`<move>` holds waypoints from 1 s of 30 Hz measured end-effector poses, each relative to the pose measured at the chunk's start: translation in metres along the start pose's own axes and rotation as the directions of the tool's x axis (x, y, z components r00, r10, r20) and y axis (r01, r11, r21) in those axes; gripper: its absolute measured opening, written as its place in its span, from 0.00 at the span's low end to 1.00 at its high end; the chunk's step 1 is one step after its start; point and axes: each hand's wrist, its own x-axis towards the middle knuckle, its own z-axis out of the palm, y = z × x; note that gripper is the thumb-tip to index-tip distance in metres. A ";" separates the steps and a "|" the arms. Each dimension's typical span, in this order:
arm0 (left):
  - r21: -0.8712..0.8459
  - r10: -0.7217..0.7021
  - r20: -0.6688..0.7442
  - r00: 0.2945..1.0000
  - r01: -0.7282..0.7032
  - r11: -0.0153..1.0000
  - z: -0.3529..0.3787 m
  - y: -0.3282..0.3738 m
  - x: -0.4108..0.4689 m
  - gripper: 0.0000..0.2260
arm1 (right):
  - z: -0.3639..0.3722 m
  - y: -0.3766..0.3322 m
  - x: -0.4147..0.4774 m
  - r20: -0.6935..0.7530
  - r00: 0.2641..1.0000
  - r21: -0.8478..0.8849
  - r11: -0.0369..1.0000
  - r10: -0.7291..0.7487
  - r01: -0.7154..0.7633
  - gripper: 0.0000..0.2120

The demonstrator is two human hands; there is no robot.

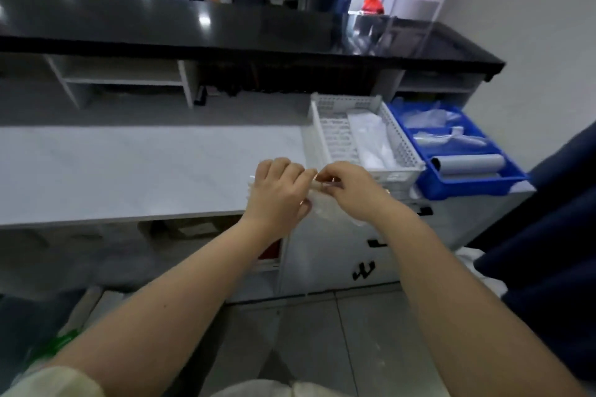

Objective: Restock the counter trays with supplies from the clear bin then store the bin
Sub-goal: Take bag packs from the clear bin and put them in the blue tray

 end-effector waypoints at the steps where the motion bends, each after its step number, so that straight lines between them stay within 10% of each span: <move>1: 0.006 0.017 0.009 1.000 -0.017 1.000 0.007 0.018 0.018 0.16 | -0.018 0.016 -0.005 -0.031 0.999 -0.012 1.000 0.011 -0.011 0.05; 17: -0.075 0.110 0.040 0.993 -0.106 0.991 0.135 0.140 0.229 0.11 | -0.188 0.225 -0.027 -0.454 0.832 -0.373 0.916 -0.317 0.146 0.07; 30: -0.164 0.005 0.075 0.997 0.008 0.987 0.237 0.100 0.380 0.12 | -0.229 0.373 0.103 -0.236 0.966 -0.305 0.936 0.103 -0.174 0.16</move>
